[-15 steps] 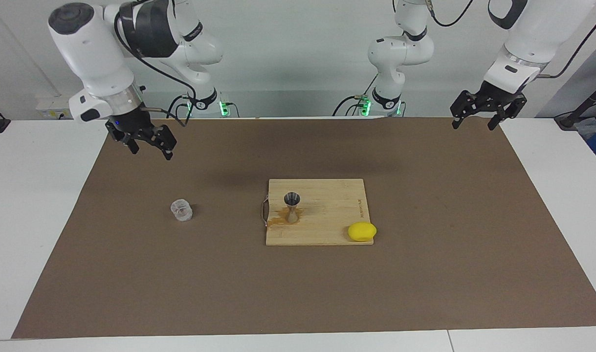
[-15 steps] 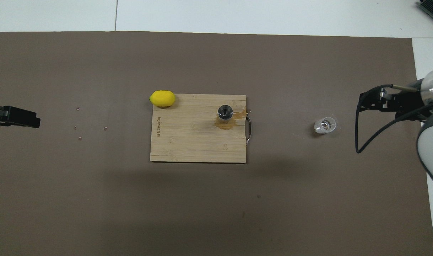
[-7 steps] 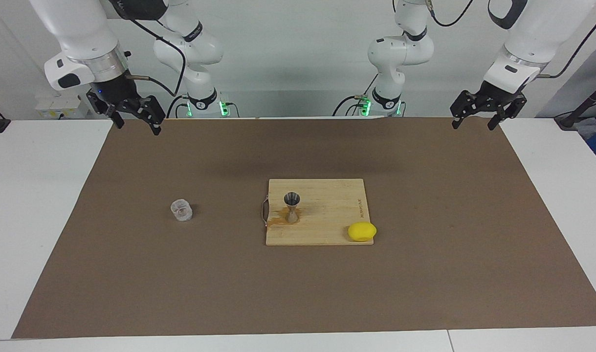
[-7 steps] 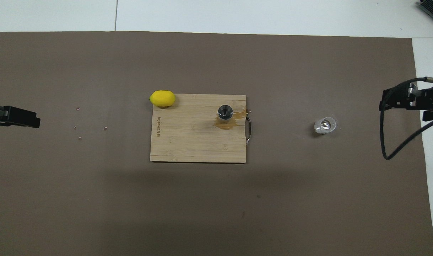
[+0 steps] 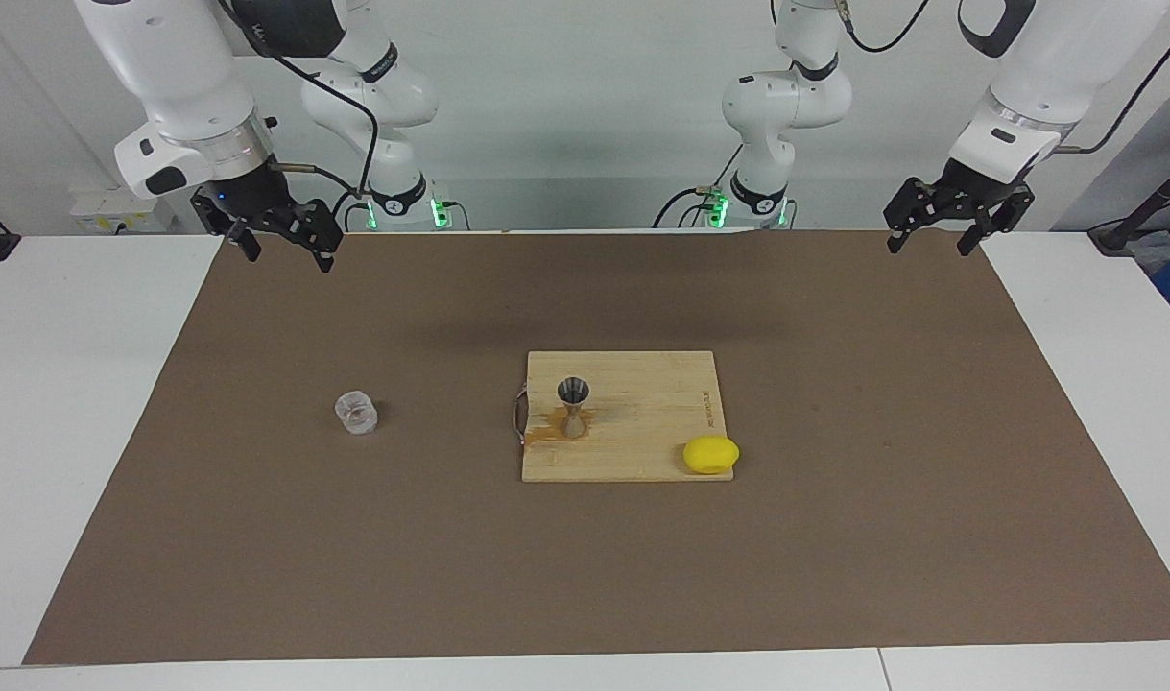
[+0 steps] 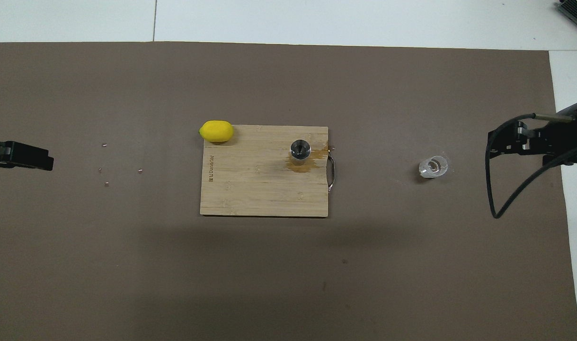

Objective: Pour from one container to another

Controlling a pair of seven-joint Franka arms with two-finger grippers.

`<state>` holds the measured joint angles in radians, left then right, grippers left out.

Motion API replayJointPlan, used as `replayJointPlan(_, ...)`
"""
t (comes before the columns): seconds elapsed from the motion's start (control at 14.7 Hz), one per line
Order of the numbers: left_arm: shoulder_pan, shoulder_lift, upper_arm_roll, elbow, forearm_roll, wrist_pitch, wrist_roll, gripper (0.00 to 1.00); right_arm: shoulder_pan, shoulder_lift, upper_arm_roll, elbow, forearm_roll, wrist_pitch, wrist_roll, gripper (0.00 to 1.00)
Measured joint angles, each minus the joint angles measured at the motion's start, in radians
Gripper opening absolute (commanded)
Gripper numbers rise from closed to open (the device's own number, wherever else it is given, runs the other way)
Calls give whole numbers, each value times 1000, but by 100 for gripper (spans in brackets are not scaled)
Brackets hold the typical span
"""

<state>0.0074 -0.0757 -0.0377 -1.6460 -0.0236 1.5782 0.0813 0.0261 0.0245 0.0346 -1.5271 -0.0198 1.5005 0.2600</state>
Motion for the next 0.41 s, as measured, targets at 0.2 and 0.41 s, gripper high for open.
replayJointPlan(0.2,0,0,0,0,0,0,0,100,6,-2,0,-4,0,0,0,100)
replayJointPlan(0.41,0,0,0,0,0,0,0,100,6,-3,0,-8,0,-1,0,100)
